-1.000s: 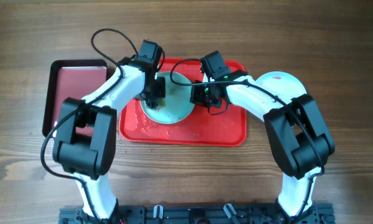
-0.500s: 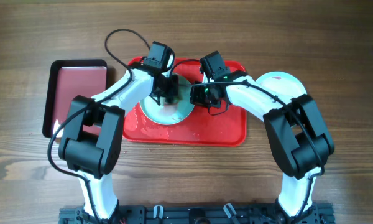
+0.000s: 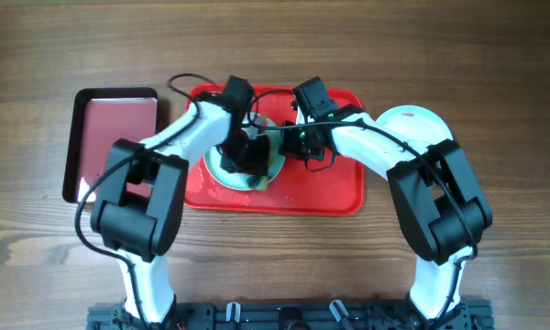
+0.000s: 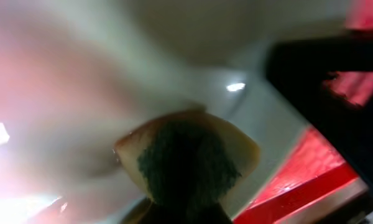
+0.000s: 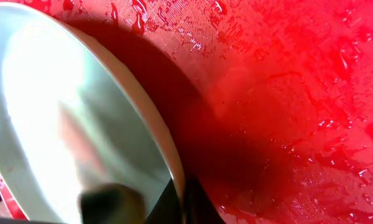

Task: Clean dirty plates on tray and stack at the side
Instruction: 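Tilt teal plate up with right gripper and scrub it with left sponge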

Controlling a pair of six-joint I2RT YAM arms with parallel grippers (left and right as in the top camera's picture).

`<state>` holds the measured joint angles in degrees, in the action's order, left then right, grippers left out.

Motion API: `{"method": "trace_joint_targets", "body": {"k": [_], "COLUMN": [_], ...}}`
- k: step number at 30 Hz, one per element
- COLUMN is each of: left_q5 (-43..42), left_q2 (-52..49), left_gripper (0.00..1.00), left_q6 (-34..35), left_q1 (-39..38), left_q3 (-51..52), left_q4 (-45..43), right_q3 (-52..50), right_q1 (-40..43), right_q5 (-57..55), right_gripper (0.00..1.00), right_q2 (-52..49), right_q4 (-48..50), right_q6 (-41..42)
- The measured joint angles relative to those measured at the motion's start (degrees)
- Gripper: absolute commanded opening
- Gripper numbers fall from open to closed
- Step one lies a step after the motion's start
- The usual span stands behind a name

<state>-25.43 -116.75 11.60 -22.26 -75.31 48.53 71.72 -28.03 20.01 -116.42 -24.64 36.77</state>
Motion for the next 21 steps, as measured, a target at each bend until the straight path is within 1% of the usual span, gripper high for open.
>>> {"method": "trace_joint_targets", "body": {"k": [2,4,7,8,10,12,13,14,15,17,19,21], "left_q5": [0.26,3.28,8.37,9.51,14.16,20.79,24.06,25.73,27.56,27.43,24.46,19.08], "left_q2": [-0.04,0.07,0.07,0.07,0.09,0.39,0.74,0.9,1.03,1.05,1.11,1.11], "left_gripper": [0.04,0.04,0.04,0.04,0.04,0.04,0.04,0.04,0.04,0.04,0.04,0.04], "left_q6": [0.02,4.15,8.13,9.01,12.87,19.1,22.86,24.96,27.26,27.17,23.34,17.59], "left_q1": [-1.6,-1.75,-0.37,0.39,2.73,4.63,5.57,5.73,5.49,4.61,3.13,0.35], "left_q3": [0.15,0.2,0.09,0.09,-0.2,-0.94,-1.2,-1.38,-1.68,-1.92,-1.75,-1.29], "left_q4": [-3.82,-9.57,-16.35,-17.0,-17.49,-14.58,-11.28,-8.7,-4.09,1.14,5.84,7.58], "right_q3": [0.0,0.0,0.0,0.0,0.0,0.0,0.0,0.0,0.0,-0.02,-0.02,-0.02], "right_q1": [0.02,0.11,0.11,0.11,0.11,0.11,0.11,0.11,0.11,0.02,0.0,0.0], "right_q5": [0.17,0.13,0.11,0.11,0.11,0.11,0.11,0.11,0.15,0.2,0.33,0.35], "right_gripper": [0.04,0.04,0.04,0.05,0.04,0.04,0.04,0.04,0.04,0.04,0.05,0.04], "right_q2": [0.0,0.0,0.0,0.0,0.0,0.0,0.0,0.0,0.0,0.0,0.0,0.0], "right_q4": [-0.02,0.02,0.04,0.04,0.04,0.04,0.04,0.09,0.17,0.17,0.11,0.09], "right_q6": [0.0,0.04,0.04,0.04,0.04,0.04,0.02,0.04,0.04,-0.17,-0.66,-0.7]}}
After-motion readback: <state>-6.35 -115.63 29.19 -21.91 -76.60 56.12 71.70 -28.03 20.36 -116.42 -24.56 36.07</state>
